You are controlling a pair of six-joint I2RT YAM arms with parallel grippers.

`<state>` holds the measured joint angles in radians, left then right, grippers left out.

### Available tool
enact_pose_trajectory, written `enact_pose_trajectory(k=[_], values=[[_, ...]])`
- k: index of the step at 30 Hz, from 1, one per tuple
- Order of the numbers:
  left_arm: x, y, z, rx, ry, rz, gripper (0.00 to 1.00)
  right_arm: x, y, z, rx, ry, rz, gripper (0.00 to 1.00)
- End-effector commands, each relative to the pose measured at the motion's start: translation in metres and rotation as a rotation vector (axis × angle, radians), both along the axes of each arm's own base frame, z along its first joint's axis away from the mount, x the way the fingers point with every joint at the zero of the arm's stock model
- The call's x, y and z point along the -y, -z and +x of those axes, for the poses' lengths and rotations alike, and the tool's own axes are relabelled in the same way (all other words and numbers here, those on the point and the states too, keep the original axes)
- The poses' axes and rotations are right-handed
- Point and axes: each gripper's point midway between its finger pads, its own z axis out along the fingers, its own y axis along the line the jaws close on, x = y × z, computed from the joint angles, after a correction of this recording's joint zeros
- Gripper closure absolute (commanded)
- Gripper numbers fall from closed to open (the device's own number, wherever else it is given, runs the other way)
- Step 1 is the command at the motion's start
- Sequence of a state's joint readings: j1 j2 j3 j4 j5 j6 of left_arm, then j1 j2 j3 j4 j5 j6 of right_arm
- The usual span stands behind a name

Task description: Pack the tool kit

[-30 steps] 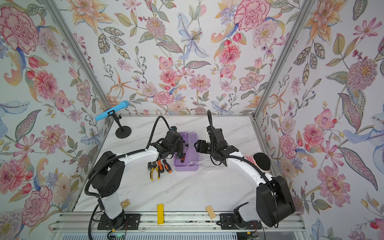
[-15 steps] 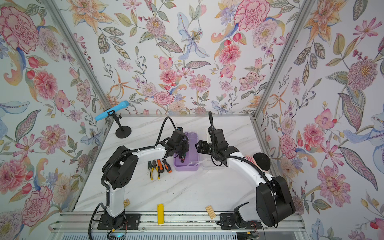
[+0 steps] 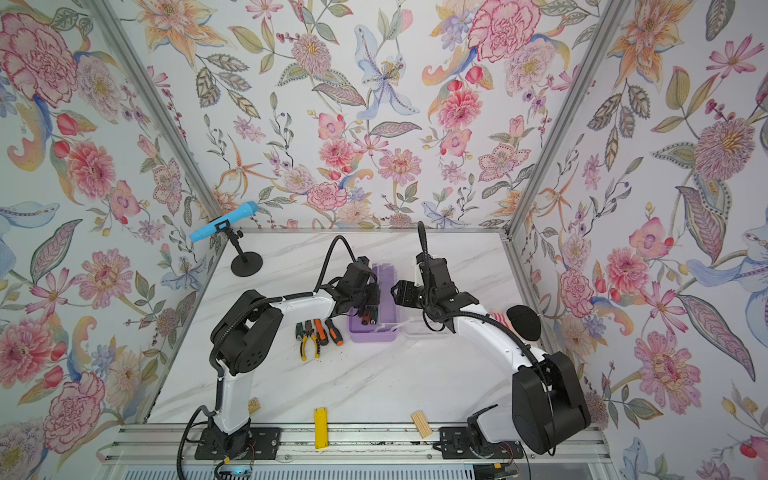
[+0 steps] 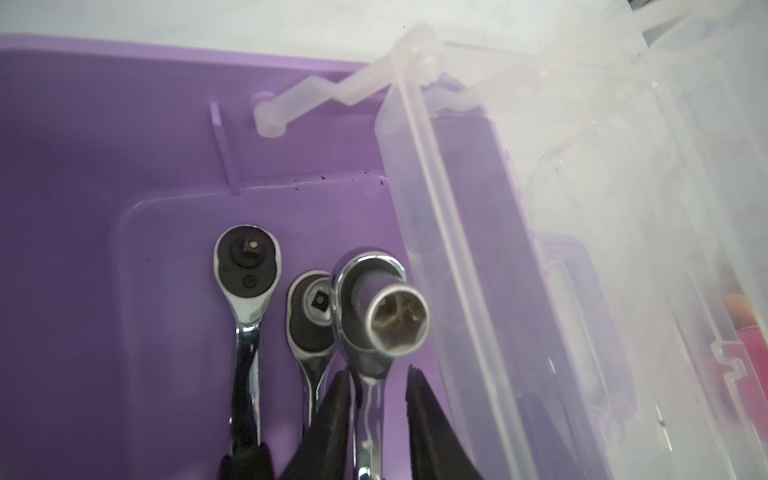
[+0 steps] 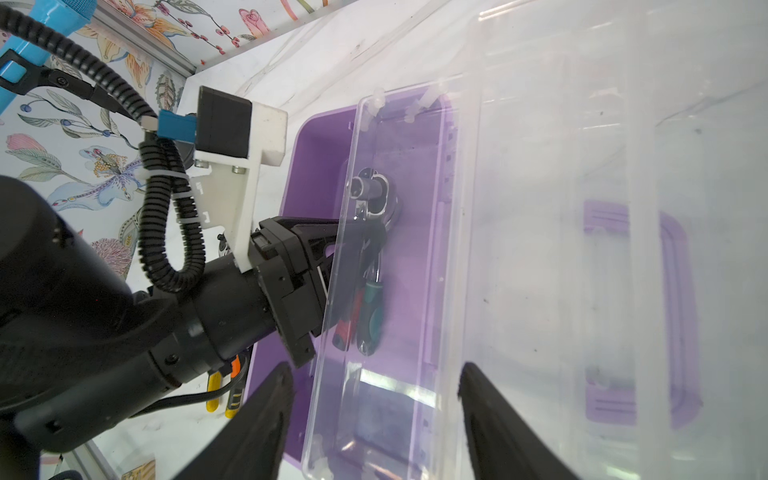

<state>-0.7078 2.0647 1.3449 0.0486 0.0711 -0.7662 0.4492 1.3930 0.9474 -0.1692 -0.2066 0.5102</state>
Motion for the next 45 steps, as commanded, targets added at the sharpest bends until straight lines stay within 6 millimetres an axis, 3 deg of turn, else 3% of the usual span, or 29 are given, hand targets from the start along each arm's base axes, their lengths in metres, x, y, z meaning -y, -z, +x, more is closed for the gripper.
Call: enact_pose_trajectory(k=[1,6,9,13,18,21,24,28,35,41,45], values=[[0.009,-0.030,0.007,0.068,0.017,-0.028,0.69,0.001,-0.005,-0.002,0.012,-0.002,0.008,0.35],[-0.003,-0.057,0.009,0.115,-0.010,-0.028,0.66,0.002,-0.013,-0.004,0.028,-0.002,0.013,0.35],[-0.012,-0.077,0.009,0.165,-0.017,-0.016,0.55,0.003,-0.018,-0.005,0.041,0.001,0.013,0.34],[-0.023,-0.100,0.007,0.214,-0.020,-0.027,0.52,0.004,-0.022,-0.006,0.050,0.005,0.015,0.34],[-0.069,-0.104,0.002,0.213,-0.118,0.018,0.52,0.001,-0.024,-0.010,0.051,-0.006,0.011,0.34],[-0.099,-0.094,-0.006,0.196,-0.170,0.057,0.52,0.000,-0.027,-0.011,0.063,-0.011,0.006,0.34],[-0.111,-0.087,-0.017,0.190,-0.174,0.075,0.52,-0.005,-0.027,-0.012,0.071,-0.029,-0.008,0.33],[-0.110,-0.074,-0.021,0.156,-0.155,0.081,0.52,-0.009,-0.023,-0.011,0.061,-0.038,-0.016,0.33],[-0.066,-0.064,-0.015,0.147,-0.054,0.089,0.55,-0.012,-0.020,-0.008,0.051,-0.040,-0.021,0.34],[-0.036,-0.043,-0.005,0.101,0.005,0.051,0.66,-0.013,-0.020,-0.004,0.050,-0.037,-0.025,0.34],[-0.029,-0.025,-0.001,0.065,0.016,0.056,0.76,-0.012,-0.015,-0.002,0.041,-0.034,-0.033,0.34]])
